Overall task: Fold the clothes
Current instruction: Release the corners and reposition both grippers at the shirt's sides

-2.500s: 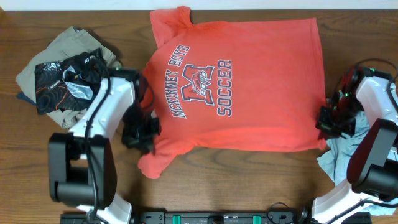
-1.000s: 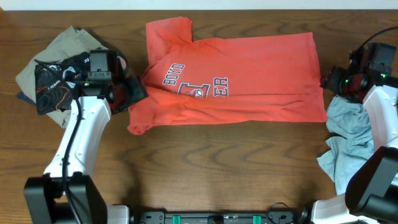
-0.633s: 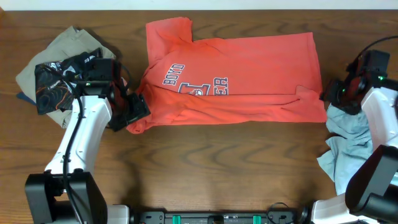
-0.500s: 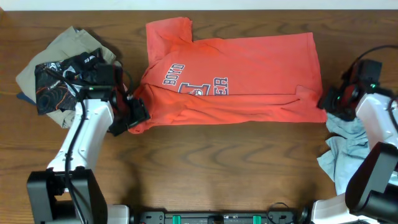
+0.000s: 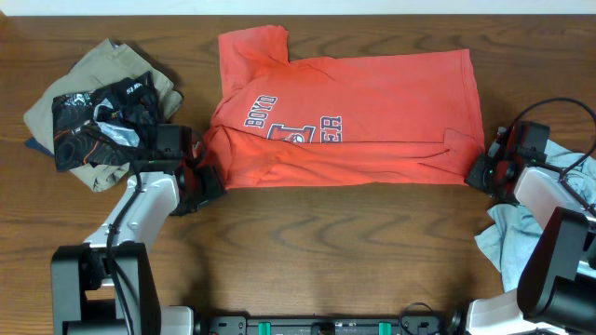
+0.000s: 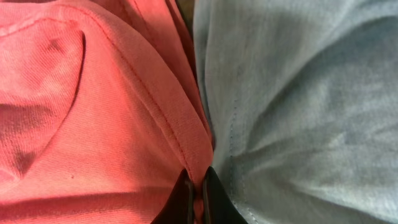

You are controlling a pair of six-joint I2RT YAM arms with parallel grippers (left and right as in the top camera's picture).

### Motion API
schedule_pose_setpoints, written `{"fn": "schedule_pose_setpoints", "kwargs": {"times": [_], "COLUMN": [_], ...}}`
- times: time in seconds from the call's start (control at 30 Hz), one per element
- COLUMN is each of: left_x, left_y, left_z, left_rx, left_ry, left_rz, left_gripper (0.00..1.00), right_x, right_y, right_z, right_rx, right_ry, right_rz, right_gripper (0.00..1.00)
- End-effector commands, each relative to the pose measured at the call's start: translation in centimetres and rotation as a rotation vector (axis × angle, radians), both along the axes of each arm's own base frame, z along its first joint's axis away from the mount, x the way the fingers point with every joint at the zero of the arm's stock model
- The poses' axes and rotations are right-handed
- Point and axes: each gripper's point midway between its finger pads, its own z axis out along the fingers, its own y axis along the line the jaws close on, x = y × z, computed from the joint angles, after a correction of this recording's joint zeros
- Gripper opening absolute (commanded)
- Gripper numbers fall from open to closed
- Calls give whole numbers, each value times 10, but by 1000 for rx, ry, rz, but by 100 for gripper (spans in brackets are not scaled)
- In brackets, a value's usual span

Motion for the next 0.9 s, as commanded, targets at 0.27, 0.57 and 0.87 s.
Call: {"fn": "schedule_pose_setpoints", "kwargs": {"times": [0.27,0.57,0.87], "left_x": [-23,-70,-64], "left_y": [41,82,74], "left_z": [-5,1,3], "left_rx": [226,390,321], "left_ry": [98,271,258], "left_rz": [44,194,175], "left_gripper": [6,6,13], "right_x": [-52,-74,-69], "right_y": [-23,-25,-14], "right_z": [-16,-17,-13], "right_rx": [-150,-176,-109], "right_ry": [212,304,301], "right_rz": [-116,-132,-115], "right_gripper": [1,1,7]}}
